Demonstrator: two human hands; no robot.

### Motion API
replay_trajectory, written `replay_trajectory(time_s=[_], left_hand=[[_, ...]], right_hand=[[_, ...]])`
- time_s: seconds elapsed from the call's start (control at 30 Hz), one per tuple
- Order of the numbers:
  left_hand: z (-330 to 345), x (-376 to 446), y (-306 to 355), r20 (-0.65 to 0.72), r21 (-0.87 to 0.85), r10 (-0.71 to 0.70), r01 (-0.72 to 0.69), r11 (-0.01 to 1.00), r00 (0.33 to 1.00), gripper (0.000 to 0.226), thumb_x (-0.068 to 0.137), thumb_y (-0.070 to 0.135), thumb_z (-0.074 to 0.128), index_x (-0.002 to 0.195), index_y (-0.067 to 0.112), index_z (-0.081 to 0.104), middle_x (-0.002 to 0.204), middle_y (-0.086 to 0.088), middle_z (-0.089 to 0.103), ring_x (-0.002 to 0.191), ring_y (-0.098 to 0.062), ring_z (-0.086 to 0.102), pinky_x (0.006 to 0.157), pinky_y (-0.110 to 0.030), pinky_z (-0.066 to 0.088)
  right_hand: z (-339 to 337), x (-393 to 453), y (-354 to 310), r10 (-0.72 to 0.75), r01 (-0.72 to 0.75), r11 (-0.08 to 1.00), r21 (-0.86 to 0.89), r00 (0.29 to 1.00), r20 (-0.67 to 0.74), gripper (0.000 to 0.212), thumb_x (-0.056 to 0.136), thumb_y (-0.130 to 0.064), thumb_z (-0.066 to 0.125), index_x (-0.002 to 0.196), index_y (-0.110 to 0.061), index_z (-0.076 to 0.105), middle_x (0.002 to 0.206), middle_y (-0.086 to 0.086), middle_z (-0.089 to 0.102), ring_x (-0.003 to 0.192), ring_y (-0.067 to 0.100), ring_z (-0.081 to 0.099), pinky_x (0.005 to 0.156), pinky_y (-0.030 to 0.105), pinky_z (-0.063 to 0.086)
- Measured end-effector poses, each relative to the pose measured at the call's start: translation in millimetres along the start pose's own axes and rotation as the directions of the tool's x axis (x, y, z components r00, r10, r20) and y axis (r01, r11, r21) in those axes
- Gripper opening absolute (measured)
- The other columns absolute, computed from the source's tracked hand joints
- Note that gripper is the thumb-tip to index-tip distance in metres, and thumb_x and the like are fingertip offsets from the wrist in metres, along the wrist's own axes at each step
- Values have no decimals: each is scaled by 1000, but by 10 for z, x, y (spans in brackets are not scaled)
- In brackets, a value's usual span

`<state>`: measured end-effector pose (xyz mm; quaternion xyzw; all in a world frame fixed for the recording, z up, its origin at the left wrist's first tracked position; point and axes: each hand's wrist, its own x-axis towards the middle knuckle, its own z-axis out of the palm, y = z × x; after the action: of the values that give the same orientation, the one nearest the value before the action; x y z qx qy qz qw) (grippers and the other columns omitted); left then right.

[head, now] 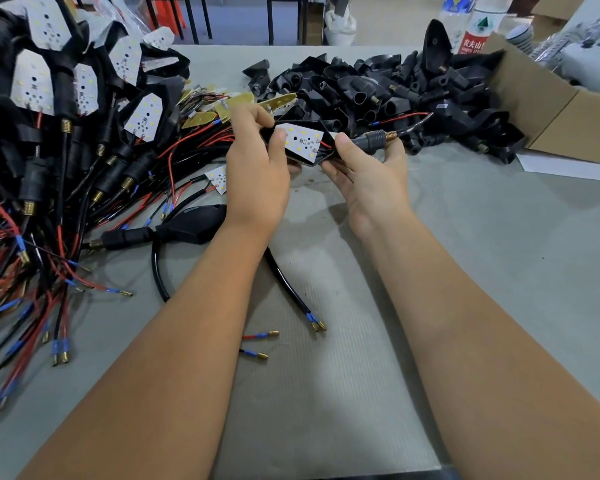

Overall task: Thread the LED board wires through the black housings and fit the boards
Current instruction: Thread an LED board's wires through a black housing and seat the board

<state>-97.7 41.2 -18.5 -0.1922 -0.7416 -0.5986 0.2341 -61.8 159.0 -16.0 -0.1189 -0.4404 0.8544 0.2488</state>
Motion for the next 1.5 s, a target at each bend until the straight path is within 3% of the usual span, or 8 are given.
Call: replay_trajectory(time_s=[0.3,0.43,0.67,0.8,1.0,1.17,1.3,1.5], left_hand=[[61,24,93,165,-437,-481,501,747,861,19,98,13,58,113,3,51,114,-23,66,79,-24,73,67,-33,61],[24,82,76,154,-518,-547,538,665,823,31,100,14,54,127,3,42,116,-25,64,66,-21,71,57,-27,57],[-161,190,177,128,-739,-617,489,463,777,10,96,11,61,88,6,62,71,-4,69,62,-18,68,59,-23,57],[-426,308,213,80,-702,-643,502,506,761,16,98,17,58,85,10,55,74,-5,60,52,-14,64,56,-23,56],[-1139,651,403,-26,-365,-536,491,791,844,8,99,21,56,96,16,50,91,-6,58,40,-10,61,41,-21,48],[-1785,1043,563,-238,23,-249,262,965,939,30,87,26,68,94,25,39,79,1,51,52,-16,48,51,-28,42],[-2285,1479,669,-337,128,-155,208,970,929,21,90,23,61,74,28,49,72,6,50,58,-9,46,56,-24,40],[-2604,1771,440,-215,413,-313,377,829,925,37,98,20,45,123,-1,62,107,-10,67,97,-24,59,83,-33,51]], right_hand=[[36,-16,-5,-26,28,999,-34,999,35,22,90,-6,66,100,-14,48,91,11,67,83,27,69,70,33,59],[-8,26,-62,64,-65,996,-63,998,-22,30,99,-37,49,92,-17,72,71,-3,57,61,10,54,60,25,52],[47,-47,-120,-21,22,999,-24,999,47,16,92,-7,59,83,-19,55,61,-1,50,53,11,45,51,22,40],[172,-215,-123,-162,198,969,-145,960,228,25,86,4,65,76,-16,52,56,-4,53,49,11,46,50,21,39],[529,-556,82,-253,535,747,-393,777,577,16,85,-1,63,83,-16,63,76,0,63,71,24,59,69,47,51],[1146,-773,229,-329,833,379,-404,529,782,15,91,-21,58,104,-25,65,97,-21,62,94,-9,56,85,9,41],[1899,-813,234,-258,946,120,-302,323,910,27,97,-24,51,122,-20,60,119,-5,63,113,16,55,93,28,44],[2554,-748,540,141,857,-188,-480,507,850,65,94,-19,48,153,-20,21,160,3,19,147,30,8,116,47,10]])
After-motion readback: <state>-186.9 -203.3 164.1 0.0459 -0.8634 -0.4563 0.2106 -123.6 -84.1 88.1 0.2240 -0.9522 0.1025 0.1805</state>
